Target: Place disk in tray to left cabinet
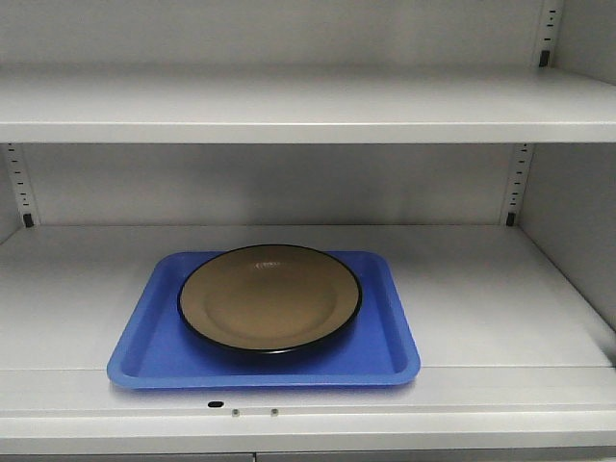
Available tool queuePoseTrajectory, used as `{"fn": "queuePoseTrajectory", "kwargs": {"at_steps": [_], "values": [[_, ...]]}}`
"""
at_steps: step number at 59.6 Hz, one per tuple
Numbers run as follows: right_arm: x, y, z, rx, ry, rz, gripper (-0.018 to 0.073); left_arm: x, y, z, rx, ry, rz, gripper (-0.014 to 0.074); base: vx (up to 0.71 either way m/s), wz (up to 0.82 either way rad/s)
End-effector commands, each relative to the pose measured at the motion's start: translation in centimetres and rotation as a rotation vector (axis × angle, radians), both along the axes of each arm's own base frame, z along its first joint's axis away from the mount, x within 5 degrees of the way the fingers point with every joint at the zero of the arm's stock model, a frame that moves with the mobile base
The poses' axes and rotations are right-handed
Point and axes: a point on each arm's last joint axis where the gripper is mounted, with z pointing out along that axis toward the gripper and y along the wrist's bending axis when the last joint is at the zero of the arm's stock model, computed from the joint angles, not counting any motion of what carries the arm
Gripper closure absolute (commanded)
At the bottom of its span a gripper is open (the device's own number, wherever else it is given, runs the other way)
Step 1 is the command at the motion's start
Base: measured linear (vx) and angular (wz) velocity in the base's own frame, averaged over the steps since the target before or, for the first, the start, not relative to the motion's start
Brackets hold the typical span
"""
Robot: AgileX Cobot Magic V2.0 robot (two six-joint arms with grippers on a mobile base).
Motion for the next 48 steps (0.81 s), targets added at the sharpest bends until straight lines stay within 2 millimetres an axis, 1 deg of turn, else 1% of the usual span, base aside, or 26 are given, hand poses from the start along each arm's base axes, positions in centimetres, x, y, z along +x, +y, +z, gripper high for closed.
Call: {"fn": "queuePoseTrajectory", "kwargs": {"at_steps": [1,9,18,27,48], "values": [[0.08,0.01,-0.04,-0.009,-0.049,-0.004,0.0565,0.03,-0.10,0.05,-0.005,-0.060,-0.014,0.0600,0.00,0.00],[0.06,-0.27,0.25,-0.004,-0.081,-0.057,0.0565,0.03,-0.10,0.06,-0.005,-0.062,-0.014,0.0600,0.00,0.00],[0.06,-0.33,0.14,0.044,-0.068,-0.068,0.0565,0.03,-0.10,0.06,-0.005,-0.062,-0.014,0.0600,0.00,0.00],[0.05,-0.32,-0.29,0.118,-0.020,-0.072,0.0565,0.03,-0.10,0.06,-0.005,-0.062,-0.014,0.0600,0.00,0.00],[0.03,-0.32,-0.49,0.119,0.002,-0.075,0.0565,0.03,-0.10,0.06,-0.005,-0.062,-0.014,0.0600,0.00,0.00]]}}
